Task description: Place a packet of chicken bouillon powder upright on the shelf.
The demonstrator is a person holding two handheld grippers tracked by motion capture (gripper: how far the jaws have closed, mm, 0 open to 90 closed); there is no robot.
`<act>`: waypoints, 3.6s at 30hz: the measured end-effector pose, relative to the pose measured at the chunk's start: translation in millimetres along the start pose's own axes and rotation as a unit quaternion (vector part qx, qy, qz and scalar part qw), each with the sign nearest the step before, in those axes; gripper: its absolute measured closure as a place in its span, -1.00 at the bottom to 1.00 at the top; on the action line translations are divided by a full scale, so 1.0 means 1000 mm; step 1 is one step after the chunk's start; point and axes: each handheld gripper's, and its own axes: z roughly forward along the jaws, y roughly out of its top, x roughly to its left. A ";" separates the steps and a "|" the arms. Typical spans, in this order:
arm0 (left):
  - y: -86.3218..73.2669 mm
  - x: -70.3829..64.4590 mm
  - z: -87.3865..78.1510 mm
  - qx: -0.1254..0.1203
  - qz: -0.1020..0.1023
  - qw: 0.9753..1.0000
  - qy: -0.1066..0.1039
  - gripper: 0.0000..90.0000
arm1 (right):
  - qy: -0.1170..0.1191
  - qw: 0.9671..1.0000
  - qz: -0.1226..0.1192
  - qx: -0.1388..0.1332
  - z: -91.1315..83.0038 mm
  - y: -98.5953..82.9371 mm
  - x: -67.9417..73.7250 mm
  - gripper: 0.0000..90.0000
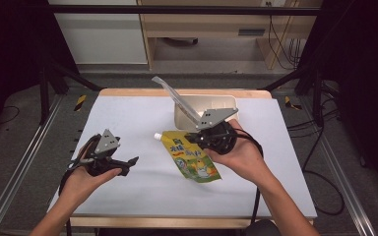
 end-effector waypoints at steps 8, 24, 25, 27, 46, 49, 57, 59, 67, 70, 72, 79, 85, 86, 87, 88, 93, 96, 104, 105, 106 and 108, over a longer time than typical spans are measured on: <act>0.018 0.000 -0.008 -0.004 0.019 0.999 -0.037 -0.71 | 0.011 1.000 -0.014 0.006 0.005 0.006 0.002 1.00; 0.050 -0.010 -0.008 0.009 0.080 0.990 -0.112 -0.62 | 0.034 0.999 -0.035 0.006 0.013 0.012 0.013 1.00; 0.051 -0.012 -0.007 0.013 0.086 0.990 -0.113 -0.60 | 0.037 0.999 -0.037 0.005 0.013 0.012 0.014 1.00; 0.052 -0.012 -0.006 0.015 0.090 0.989 -0.114 -0.60 | 0.039 0.998 -0.040 0.006 0.014 0.013 0.015 1.00; 0.057 -0.017 -0.002 0.032 0.115 0.984 -0.133 -0.54 | 0.051 0.997 -0.053 0.005 0.019 0.017 0.022 1.00; 0.057 -0.017 -0.001 0.035 0.119 0.983 -0.134 -0.53 | 0.052 0.997 -0.054 0.004 0.020 0.017 0.023 1.00; 0.057 -0.021 0.002 0.042 0.127 0.981 -0.142 -0.48 | 0.055 0.997 -0.057 0.003 0.020 0.017 0.025 1.00; 0.057 -0.022 0.004 0.045 0.131 0.980 -0.145 -0.47 | 0.056 0.997 -0.059 0.002 0.020 0.018 0.026 1.00; 0.055 -0.019 0.013 0.061 0.136 0.978 -0.145 -0.38 | 0.060 0.996 -0.063 0.002 0.021 0.017 0.027 1.00; 0.055 -0.016 0.016 0.065 0.132 0.978 -0.149 -0.32 | 0.060 0.996 -0.064 0.002 0.021 0.017 0.027 1.00; 0.054 -0.014 0.019 0.065 0.128 0.978 -0.154 -0.24 | 0.062 0.996 -0.063 0.002 0.021 0.018 0.028 1.00; 0.055 -0.010 0.025 0.073 0.127 0.976 -0.164 0.12 | 0.063 0.996 -0.063 0.003 0.021 0.018 0.028 1.00; 0.060 -0.008 0.020 0.073 0.121 0.973 -0.184 0.51 | 0.055 0.997 -0.058 0.006 0.019 0.013 0.023 1.00; 0.061 -0.009 0.019 0.073 0.124 0.973 -0.181 0.52 | 0.054 0.997 -0.056 0.007 0.018 0.012 0.021 1.00; 0.061 -0.009 0.019 0.073 0.124 0.973 -0.181 0.53 | 0.054 0.997 -0.056 0.007 0.018 0.012 0.021 1.00; 0.063 -0.011 0.018 0.075 0.131 0.974 -0.171 0.53 | 0.052 0.997 -0.057 0.007 0.018 0.011 0.021 0.99; 0.075 -0.013 0.012 0.070 0.150 0.973 -0.162 0.54 | 0.042 0.997 -0.056 0.018 0.016 0.006 0.016 0.90; 0.081 -0.018 0.011 0.075 0.168 0.970 -0.159 0.55 | 0.032 0.997 -0.056 0.033 0.018 0.000 0.015 0.84; 0.086 -0.024 0.013 0.070 0.181 0.967 -0.165 0.55 | 0.016 0.996 -0.067 0.048 0.017 -0.003 0.012 0.58; 0.087 -0.025 0.013 0.070 0.183 0.966 -0.166 0.55 | 0.013 0.996 -0.073 0.054 0.016 -0.003 0.012 0.50; 0.088 -0.027 0.013 0.068 0.185 0.966 -0.167 0.55 | 0.003 0.995 -0.081 0.061 0.017 -0.002 0.013 0.32; 0.089 -0.028 0.013 0.069 0.189 0.965 -0.167 0.55 | 0.001 0.994 -0.087 0.065 0.018 -0.001 0.014 0.27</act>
